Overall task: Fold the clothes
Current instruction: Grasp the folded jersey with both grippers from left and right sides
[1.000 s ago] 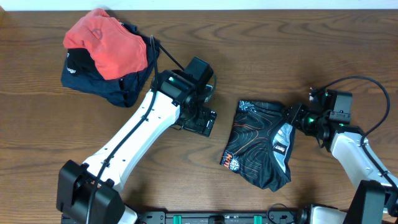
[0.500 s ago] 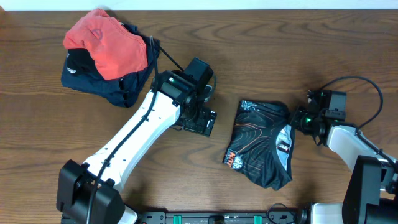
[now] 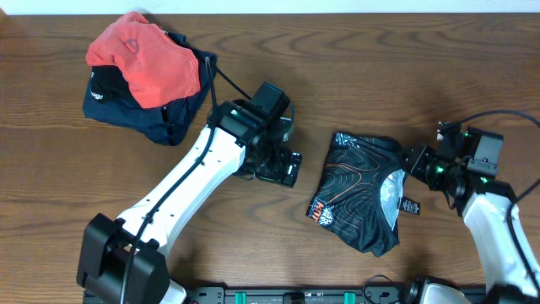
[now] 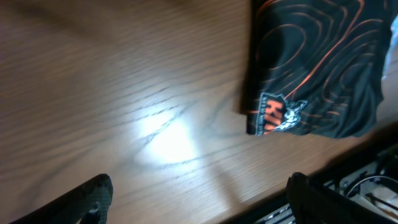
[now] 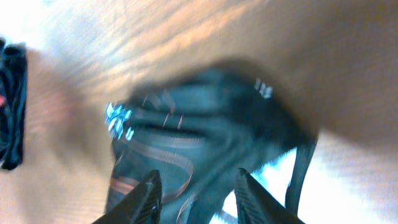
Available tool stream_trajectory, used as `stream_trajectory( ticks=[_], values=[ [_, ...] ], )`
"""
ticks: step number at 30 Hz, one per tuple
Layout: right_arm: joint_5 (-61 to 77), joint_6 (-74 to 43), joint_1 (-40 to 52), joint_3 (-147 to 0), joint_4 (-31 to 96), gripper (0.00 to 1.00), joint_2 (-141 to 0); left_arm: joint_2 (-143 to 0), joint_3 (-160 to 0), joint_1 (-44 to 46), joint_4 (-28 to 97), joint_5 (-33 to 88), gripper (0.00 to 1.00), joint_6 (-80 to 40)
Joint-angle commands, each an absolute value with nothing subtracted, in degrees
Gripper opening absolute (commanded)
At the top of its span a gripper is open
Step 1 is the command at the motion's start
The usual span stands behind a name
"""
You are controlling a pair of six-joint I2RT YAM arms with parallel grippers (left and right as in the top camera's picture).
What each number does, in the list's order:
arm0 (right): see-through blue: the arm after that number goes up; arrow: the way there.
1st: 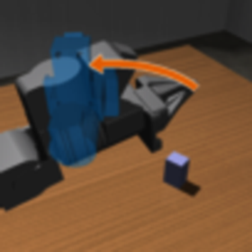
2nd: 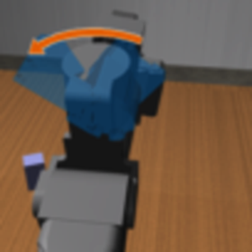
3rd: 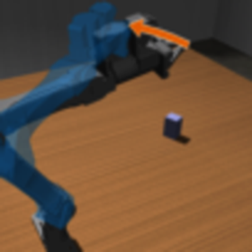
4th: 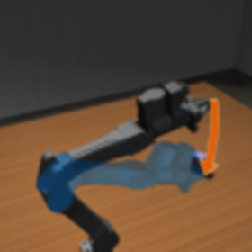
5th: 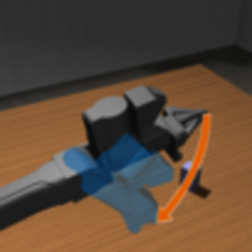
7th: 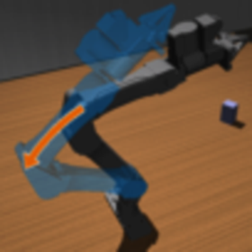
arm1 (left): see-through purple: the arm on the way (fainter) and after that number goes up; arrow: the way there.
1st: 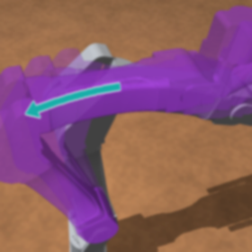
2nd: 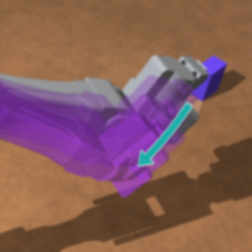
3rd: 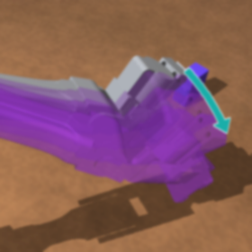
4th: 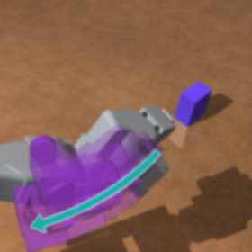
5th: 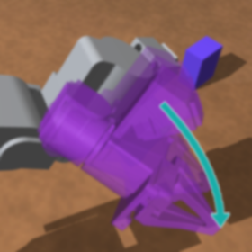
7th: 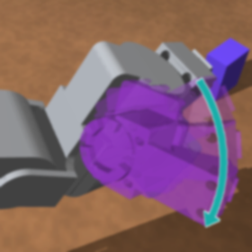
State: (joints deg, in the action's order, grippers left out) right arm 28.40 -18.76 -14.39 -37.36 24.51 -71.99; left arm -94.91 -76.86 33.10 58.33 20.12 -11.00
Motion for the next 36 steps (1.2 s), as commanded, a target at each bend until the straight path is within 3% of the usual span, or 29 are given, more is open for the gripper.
stream_trajectory(
  ticks=[1,7,13,21,25,31,36],
  values=[
    [30.2,-16.7,-14.0,-38.2,29.5,0.36,-69.5,-94.6,-73.3,33.3,55.1,24.1,0.91,-13.0],
    [24.9,-14.7,-9.0,-37.1,37.8,0.22,-71.7,-94.6,-65.8,34.2,44.1,28.7,0.96,-18.1],
    [28.0,-7.7,-4.5,-37.1,33.2,0.02,-74.7,-94.6,-62.3,34.8,43.4,31.6,0.96,-20.5],
    [27.6,-5.3,4.4,-37.1,34.3,0.04,-76.7,-94.6,-62.0,34.8,44.7,31.6,0.95,-20.4],
    [16.6,-14.2,8.3,-37.0,32.4,0.04,-80.1,-94.6,-62.0,34.8,44.6,33.2,0.94,-19.4],
    [14.4,-22.4,9.1,-37.1,21.7,0.03,-92.3,-94.6,-62.0,34.8,44.9,34.2,0.94,-19.2],
    [19.5,-30.5,9.0,-37.3,5.1,0.01,-102.3,-94.6,-62.0,34.8,44.9,34.2,0.94,-19.2]
  ],
)
